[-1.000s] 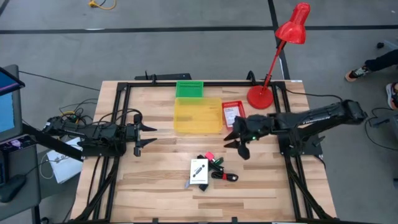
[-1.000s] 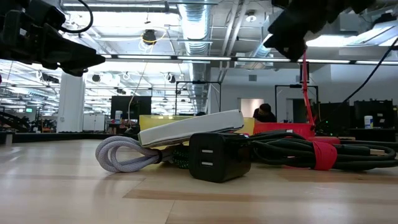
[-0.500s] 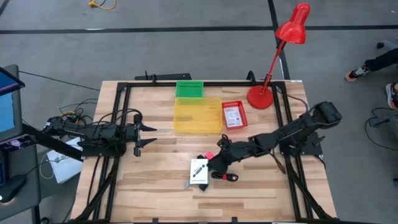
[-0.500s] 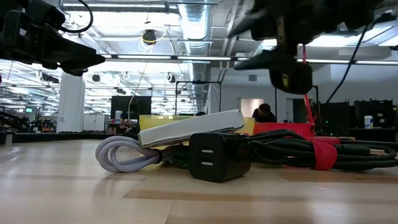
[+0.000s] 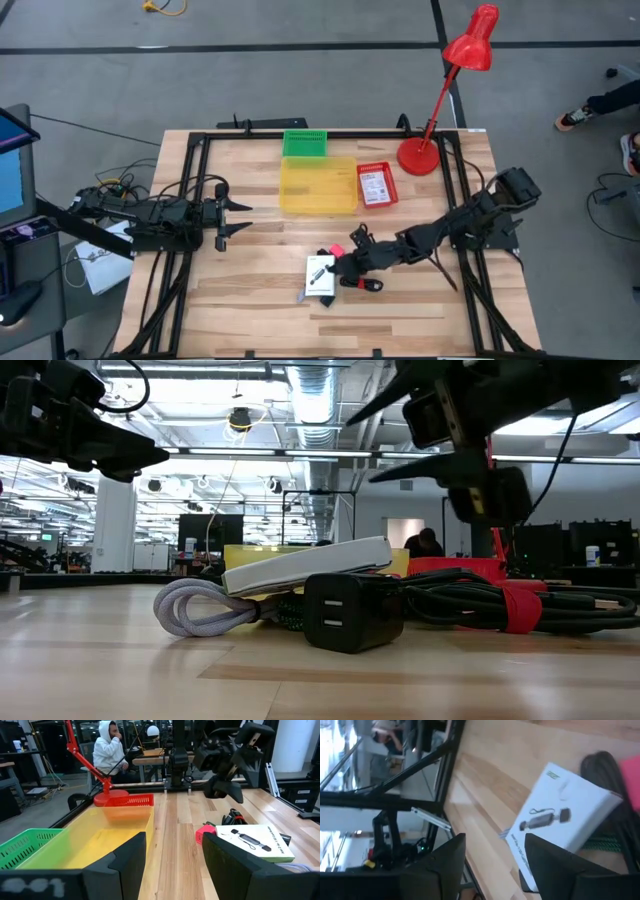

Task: Pick and place items into bin
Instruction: Put the white card reader box into the red bin

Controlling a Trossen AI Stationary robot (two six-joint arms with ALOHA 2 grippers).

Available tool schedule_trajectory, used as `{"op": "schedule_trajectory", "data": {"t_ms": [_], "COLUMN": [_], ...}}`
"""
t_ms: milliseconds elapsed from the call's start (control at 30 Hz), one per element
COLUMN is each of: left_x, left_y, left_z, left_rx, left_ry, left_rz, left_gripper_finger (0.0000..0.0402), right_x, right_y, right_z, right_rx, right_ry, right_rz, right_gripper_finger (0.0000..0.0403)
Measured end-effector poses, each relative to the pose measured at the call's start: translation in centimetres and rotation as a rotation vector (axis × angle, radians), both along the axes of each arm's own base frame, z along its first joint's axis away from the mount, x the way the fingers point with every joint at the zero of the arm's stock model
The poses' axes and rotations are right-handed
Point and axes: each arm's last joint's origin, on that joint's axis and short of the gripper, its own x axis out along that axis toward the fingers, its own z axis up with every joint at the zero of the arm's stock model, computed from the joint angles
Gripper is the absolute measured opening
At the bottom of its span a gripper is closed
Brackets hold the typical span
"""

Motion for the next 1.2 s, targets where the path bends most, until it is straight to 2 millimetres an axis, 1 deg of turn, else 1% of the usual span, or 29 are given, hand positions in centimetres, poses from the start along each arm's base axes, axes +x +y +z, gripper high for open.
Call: {"op": "schedule_trajectory", "data": {"t_ms": [200,367,500,667,800,867,967,1100,1200], "left_x": [0.0,0.0,0.0,0.0,0.0,0.0,0.0,0.0,0.0], "left_y": [0.0,0.0,0.0,0.0,0.0,0.0,0.0,0.0,0.0], "left_z": [0.0,0.0,0.0,0.0,0.0,0.0,0.0,0.0,0.0], "left_rx": [-0.003,-0.01,0.003,-0.006,-0.001,-0.008,-0.004,-0.008,-0.003], "left_ry": [0.0,0.0,0.0,0.0,0.0,-0.001,0.0,-0.001,0.0], "left_rz": [0.0,0.0,0.0,0.0,0.0,0.001,0.0,0.0,0.0], "left_gripper_finger": [0.0185,0.0185,0.0185,0.0185,0.0185,0.0185,0.0185,0.0185,0.0185], "right_x": [-0.3,0.0,0.1,-0.1,0.4,1.1,1.9,3.1,3.5], "right_y": [1.3,2.3,2.6,2.7,2.9,3.4,3.9,4.6,4.8], "right_z": [0.4,1.7,2.4,2.5,1.2,0.4,-1.0,-1.1,-1.2], "right_rx": [-0.009,-0.01,-0.015,0.012,0.032,0.065,0.067,0.079,0.07], "right_ry": [0.084,0.106,0.157,0.191,0.216,0.204,0.226,0.221,0.237], "right_rz": [-0.072,-0.115,-0.156,-0.196,-0.214,-0.205,-0.195,-0.163,-0.15], "right_gripper_finger": [0.0182,0.0177,0.0176,0.0175,0.0175,0.0175,0.0176,0.0179,0.018]}}
